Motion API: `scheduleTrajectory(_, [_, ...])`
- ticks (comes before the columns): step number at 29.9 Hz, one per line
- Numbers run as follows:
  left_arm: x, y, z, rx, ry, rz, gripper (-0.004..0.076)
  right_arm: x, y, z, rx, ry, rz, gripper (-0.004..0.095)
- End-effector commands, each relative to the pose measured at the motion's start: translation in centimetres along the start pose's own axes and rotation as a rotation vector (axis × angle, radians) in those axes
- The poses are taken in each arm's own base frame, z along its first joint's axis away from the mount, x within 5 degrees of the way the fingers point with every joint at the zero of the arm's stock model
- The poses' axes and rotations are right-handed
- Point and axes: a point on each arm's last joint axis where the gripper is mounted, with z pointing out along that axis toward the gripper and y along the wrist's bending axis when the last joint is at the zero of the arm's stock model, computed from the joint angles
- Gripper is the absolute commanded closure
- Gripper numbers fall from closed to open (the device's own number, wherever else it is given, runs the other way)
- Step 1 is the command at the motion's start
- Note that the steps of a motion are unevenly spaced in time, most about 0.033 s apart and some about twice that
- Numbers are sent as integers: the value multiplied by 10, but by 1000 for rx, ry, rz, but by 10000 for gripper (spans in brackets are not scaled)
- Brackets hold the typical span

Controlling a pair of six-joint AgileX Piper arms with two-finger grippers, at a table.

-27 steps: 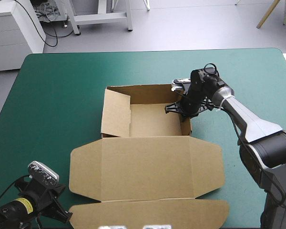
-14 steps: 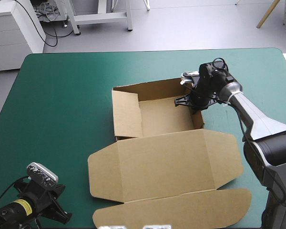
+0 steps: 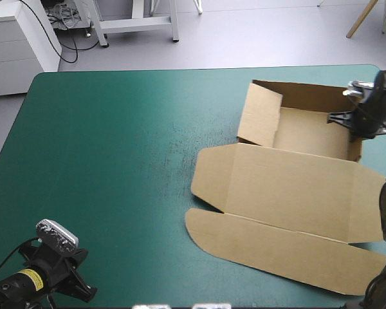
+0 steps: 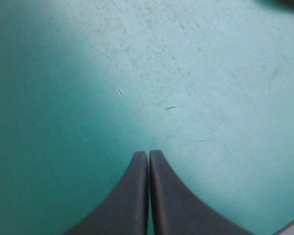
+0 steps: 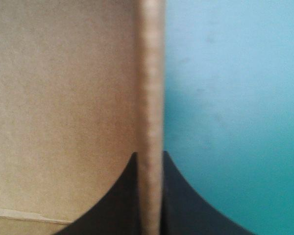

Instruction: Fold the box

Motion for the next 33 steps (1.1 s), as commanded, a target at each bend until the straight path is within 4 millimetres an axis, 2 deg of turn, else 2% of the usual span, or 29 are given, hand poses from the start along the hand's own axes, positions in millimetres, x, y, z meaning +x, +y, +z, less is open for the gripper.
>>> scheduleTrajectory(1, [-10,1,-5,-4,-67,-5,734,3,-61,-38,49,-104,123,927])
scheduleTrajectory(5, [-10,1,-5,-4,-67,-3,734,14,-119,-42,98,-104,265,927])
scheduleTrajectory(8, [-10,1,-5,-4,-67,-3,734,23,-146,-45,122,-103,333,927])
scheduleTrajectory(10, [-10,1,-5,-4,-67,-3,734,26,-154,-48,130,-107,353,924])
scheduleTrajectory(13, [-10,1,-5,-4,-67,-3,734,33,-154,-48,139,-88,286,855])
scheduleTrajectory(15, [-10,1,-5,-4,-67,-3,734,36,-153,-45,138,-70,275,737])
scheduleTrajectory(18, [-10,1,-5,-4,-67,-3,734,39,-153,-40,136,-55,290,490])
scheduleTrajectory(20, [-10,1,-5,-4,-67,-3,734,39,-152,-43,126,-64,294,403])
scheduleTrajectory(23, [-10,1,-5,-4,-67,-3,734,40,-150,-53,131,-87,292,395])
scheduleTrajectory(26, [-10,1,-5,-4,-67,-3,734,44,-146,-72,135,-133,291,395])
scheduleTrajectory(29, [-10,1,-5,-4,-67,-3,734,50,-138,-96,119,-197,295,401])
scheduleTrajectory(33, [-10,1,-5,-4,-67,-3,734,61,-118,-137,22,-326,308,426])
